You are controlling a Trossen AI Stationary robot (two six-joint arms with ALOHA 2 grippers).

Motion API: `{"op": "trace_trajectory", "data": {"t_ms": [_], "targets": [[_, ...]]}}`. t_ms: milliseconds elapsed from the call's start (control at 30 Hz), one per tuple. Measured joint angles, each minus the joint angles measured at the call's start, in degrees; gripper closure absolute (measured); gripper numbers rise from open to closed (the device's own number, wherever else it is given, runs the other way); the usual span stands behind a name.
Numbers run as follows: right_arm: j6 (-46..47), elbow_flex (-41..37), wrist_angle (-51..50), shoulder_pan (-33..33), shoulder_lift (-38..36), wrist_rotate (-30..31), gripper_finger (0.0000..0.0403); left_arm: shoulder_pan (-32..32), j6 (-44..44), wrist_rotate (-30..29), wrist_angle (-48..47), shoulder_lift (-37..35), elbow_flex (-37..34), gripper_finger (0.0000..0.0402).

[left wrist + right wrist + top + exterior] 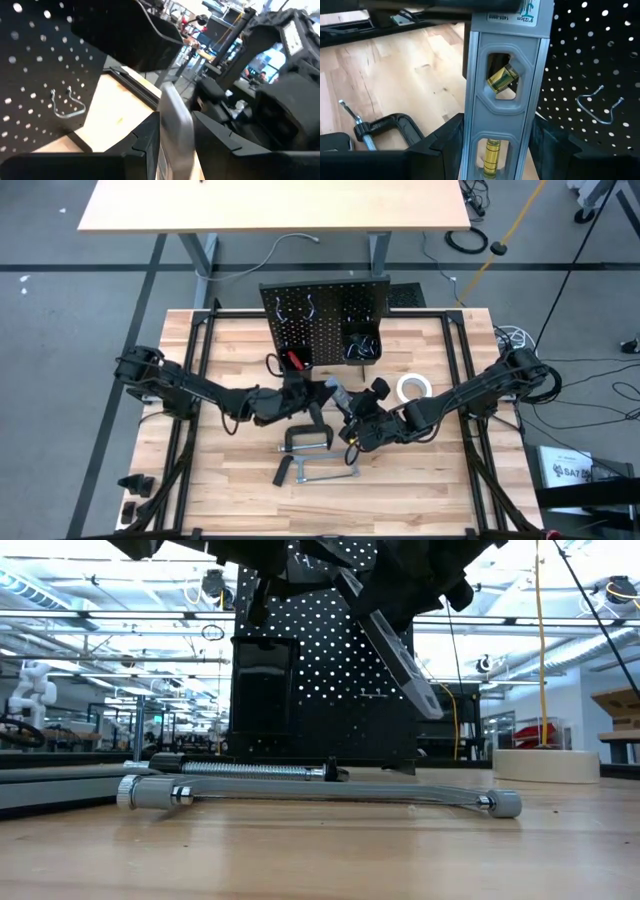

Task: Hang tools onto peg board
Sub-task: Put the spirit level into the left black bin on the peg board

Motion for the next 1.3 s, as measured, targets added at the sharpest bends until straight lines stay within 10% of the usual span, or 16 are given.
{"op": "trace_trajectory", "data": {"t_ms": [700,967,1300], "targets": [[0.58,-0.04,-1.93,-0.26,1.75,-0.21,0.0225,0.95,0.03,2.53,-7.25,5.16,4.53,0.0289],[-0.02,-0.04,-1.93,-0.34,1.75,1.29,0.0222,0.71,2.44,1.63,-6.49,5.14,4.50,0.0354],[0.06,0.09,-2.02,-0.33,0.91,-7.92,0.0140,0.05,7.92,4.58,-8.23,2.82,4.24,0.0354]]}}
